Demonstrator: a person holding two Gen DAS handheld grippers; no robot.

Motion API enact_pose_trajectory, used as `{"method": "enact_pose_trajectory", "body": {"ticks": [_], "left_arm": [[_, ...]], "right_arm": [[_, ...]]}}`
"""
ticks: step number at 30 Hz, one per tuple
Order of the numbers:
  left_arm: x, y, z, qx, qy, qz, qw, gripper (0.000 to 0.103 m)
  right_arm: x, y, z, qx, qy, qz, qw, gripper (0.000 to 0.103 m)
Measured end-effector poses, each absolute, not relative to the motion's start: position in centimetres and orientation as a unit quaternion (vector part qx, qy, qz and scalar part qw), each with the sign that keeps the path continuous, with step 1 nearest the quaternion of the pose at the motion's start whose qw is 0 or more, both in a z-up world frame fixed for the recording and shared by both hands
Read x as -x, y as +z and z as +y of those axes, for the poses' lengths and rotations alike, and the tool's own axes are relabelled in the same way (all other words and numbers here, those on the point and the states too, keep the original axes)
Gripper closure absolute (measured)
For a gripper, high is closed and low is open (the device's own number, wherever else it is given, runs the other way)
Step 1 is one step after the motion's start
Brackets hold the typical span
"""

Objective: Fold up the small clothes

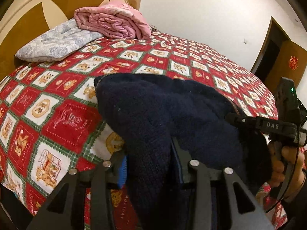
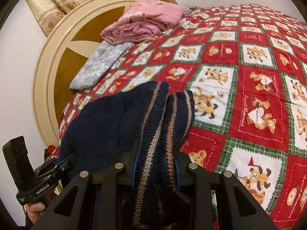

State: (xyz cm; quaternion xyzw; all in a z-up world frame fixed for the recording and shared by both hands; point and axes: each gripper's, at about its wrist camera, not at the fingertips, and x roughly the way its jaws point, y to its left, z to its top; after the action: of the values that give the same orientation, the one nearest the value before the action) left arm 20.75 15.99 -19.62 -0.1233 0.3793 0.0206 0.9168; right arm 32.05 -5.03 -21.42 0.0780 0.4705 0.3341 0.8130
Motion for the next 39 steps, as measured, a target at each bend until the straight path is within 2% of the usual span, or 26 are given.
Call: {"method": "enact_pose_trajectory", "body": {"ticks": [1, 5, 6, 7, 9, 11, 19, 29, 31, 33, 39], "left_arm": [[-20.6, -20.0, 16.1, 0.128, 0.02, 0.376, 0.917, 0.057], [-20.1, -21.2, 16.5, 0.139, 0.022, 0.353, 0.925, 0.041], [-19.9, -21.4, 16.8, 0.149, 0.028, 0.347, 0.925, 0.031], [-19.7, -21.6, 17.2, 0.164, 0.036, 0.346, 0.923, 0.027], [-19.3, -21.9, 18.0, 0.205, 0.026, 0.349, 0.914, 0.024], [-18.8, -21.9, 18.1, 0.214, 0.03, 0.354, 0.91, 0.021], [-14.2, -19.7, 15.7, 0.123, 0.052, 0.371, 0.919, 0.023], [-5.9, -12.5, 14.6, 0.101, 0.041, 0.29, 0.951, 0.023], [-5.0, -10.9, 14.2, 0.097, 0.034, 0.273, 0.957, 0.022], [-4.3, -9.5, 14.0, 0.091, 0.028, 0.26, 0.961, 0.021], [-2.6, -7.3, 14.3, 0.093, 0.03, 0.223, 0.97, 0.017]], "right_arm": [[-32.2, -21.7, -5.0, -0.076, 0.331, 0.474, 0.812, 0.072], [-32.4, -22.7, -5.2, -0.079, 0.324, 0.487, 0.807, 0.069], [-32.4, -22.7, -5.3, -0.078, 0.322, 0.488, 0.807, 0.066], [-32.3, -22.7, -5.5, -0.078, 0.32, 0.488, 0.808, 0.064], [-31.9, -22.6, -6.1, -0.084, 0.31, 0.49, 0.81, 0.055], [-31.4, -22.4, -7.3, -0.091, 0.296, 0.487, 0.817, 0.043], [-25.5, -18.2, -11.8, -0.089, 0.216, 0.432, 0.871, 0.042], [-13.1, -9.2, -12.3, -0.058, 0.229, 0.324, 0.916, 0.041], [-10.9, -8.0, -12.0, -0.055, 0.239, 0.31, 0.919, 0.04], [-8.8, -6.8, -11.4, -0.047, 0.25, 0.298, 0.92, 0.033], [-4.6, -5.1, -10.0, -0.015, 0.262, 0.268, 0.927, 0.032]]}}
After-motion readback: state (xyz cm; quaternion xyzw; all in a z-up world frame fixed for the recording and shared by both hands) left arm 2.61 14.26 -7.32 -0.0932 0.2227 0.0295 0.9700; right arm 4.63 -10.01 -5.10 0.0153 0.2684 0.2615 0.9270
